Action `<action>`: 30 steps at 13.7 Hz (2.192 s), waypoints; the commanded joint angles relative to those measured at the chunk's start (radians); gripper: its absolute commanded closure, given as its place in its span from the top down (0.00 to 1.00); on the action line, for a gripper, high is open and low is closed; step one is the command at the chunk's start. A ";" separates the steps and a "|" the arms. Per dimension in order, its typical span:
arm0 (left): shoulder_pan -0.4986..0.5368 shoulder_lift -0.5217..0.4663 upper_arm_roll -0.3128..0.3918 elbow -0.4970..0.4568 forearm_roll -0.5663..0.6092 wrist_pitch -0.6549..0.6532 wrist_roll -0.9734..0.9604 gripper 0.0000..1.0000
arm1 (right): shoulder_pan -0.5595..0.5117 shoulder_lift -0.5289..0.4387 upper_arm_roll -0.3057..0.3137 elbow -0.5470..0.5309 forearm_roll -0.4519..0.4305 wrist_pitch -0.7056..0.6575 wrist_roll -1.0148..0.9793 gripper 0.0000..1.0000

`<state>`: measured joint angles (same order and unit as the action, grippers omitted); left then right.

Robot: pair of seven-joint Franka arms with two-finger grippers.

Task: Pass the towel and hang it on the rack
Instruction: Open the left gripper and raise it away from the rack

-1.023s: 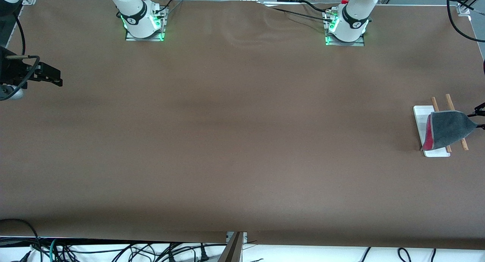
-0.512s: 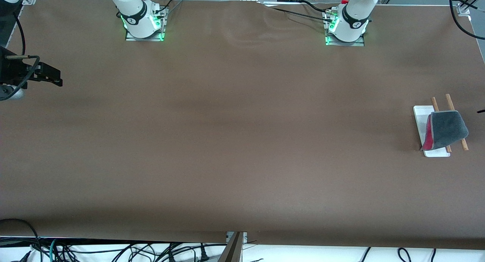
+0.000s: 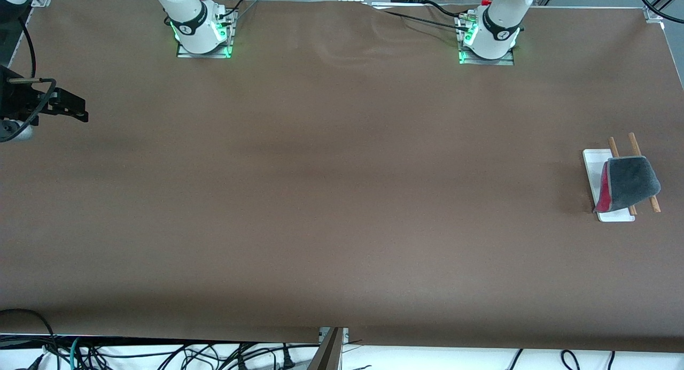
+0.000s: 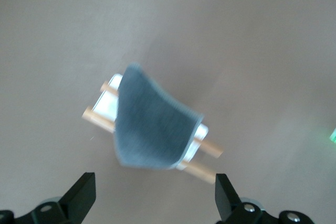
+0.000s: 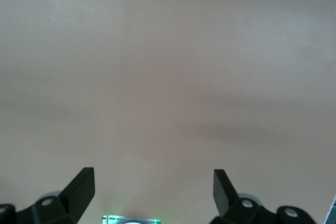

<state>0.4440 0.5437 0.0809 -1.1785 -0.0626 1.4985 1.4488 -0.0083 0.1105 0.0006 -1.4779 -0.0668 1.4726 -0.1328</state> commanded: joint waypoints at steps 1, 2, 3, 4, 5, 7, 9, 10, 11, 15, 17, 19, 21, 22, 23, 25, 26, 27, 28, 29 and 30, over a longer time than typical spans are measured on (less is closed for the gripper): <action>-0.118 -0.042 0.008 -0.009 -0.005 -0.066 -0.242 1.00 | -0.002 -0.011 -0.002 -0.009 0.019 0.006 -0.018 1.00; -0.166 -0.051 0.008 -0.010 -0.005 -0.087 -0.346 1.00 | -0.002 -0.011 -0.002 -0.009 0.019 0.006 -0.018 1.00; -0.213 -0.062 0.008 -0.010 -0.005 -0.108 -0.454 1.00 | -0.002 -0.011 -0.002 -0.009 0.019 0.006 -0.018 1.00; -0.243 -0.074 0.008 -0.010 -0.011 -0.125 -0.534 1.00 | -0.002 -0.011 -0.002 -0.009 0.019 0.006 -0.016 1.00; -0.272 -0.093 0.007 -0.016 -0.013 -0.133 -0.604 1.00 | -0.002 -0.011 -0.002 -0.009 0.019 0.006 -0.016 1.00; -0.310 -0.125 0.003 -0.024 -0.013 -0.168 -0.724 1.00 | -0.002 -0.011 -0.002 -0.009 0.019 0.006 -0.014 1.00; -0.370 -0.143 0.003 -0.026 -0.006 -0.187 -0.876 1.00 | -0.002 -0.011 -0.002 -0.009 0.021 0.006 -0.014 1.00; -0.396 -0.155 0.003 -0.027 -0.003 -0.188 -0.940 1.00 | -0.002 -0.011 -0.004 -0.009 0.021 0.006 -0.014 1.00; -0.428 -0.162 0.005 -0.029 0.004 -0.199 -0.994 1.00 | -0.002 -0.009 -0.004 -0.009 0.021 0.006 -0.014 1.00; -0.508 -0.301 -0.035 -0.185 0.109 -0.092 -1.240 1.00 | -0.002 -0.006 -0.004 -0.009 0.021 0.006 -0.014 1.00; -0.505 -0.428 -0.047 -0.378 0.112 0.076 -1.367 1.00 | -0.002 -0.005 -0.005 -0.009 0.021 0.006 -0.014 1.00; -0.463 -0.520 -0.065 -0.522 0.109 0.178 -1.464 1.00 | -0.002 -0.005 -0.005 -0.009 0.021 0.006 -0.014 1.00; -0.406 -0.534 -0.127 -0.540 0.109 0.190 -1.467 1.00 | -0.002 -0.005 -0.005 -0.009 0.021 0.006 -0.014 1.00; -0.406 -0.536 -0.127 -0.543 0.106 0.190 -1.470 1.00 | -0.002 -0.005 -0.005 -0.009 0.021 0.008 -0.014 1.00; -0.404 -0.538 -0.127 -0.544 0.100 0.190 -1.470 1.00 | -0.002 -0.005 -0.005 -0.007 0.021 0.008 -0.014 1.00; -0.406 -0.547 -0.127 -0.553 0.093 0.190 -1.472 1.00 | -0.002 -0.005 -0.005 -0.009 0.021 0.008 -0.014 1.00; -0.415 -0.557 -0.127 -0.566 0.093 0.190 -1.473 1.00 | -0.002 -0.005 -0.005 -0.009 0.021 0.008 -0.014 1.00; -0.419 -0.562 -0.127 -0.573 0.093 0.190 -1.475 1.00 | -0.002 -0.005 -0.004 -0.007 0.021 0.006 -0.014 1.00; -0.419 -0.562 -0.127 -0.573 0.092 0.190 -1.476 1.00 | -0.002 -0.005 -0.002 -0.007 0.021 0.008 -0.014 1.00; -0.419 -0.562 -0.127 -0.573 0.092 0.190 -1.476 1.00 | -0.002 -0.005 -0.004 -0.009 0.021 0.006 -0.016 1.00; -0.421 -0.564 -0.127 -0.573 0.092 0.190 -1.476 1.00 | -0.002 -0.005 -0.004 -0.009 0.021 0.006 -0.016 1.00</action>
<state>0.0233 0.0171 -0.0425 -1.7134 0.0258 1.6691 -0.0142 -0.0086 0.1130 -0.0001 -1.4783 -0.0666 1.4728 -0.1329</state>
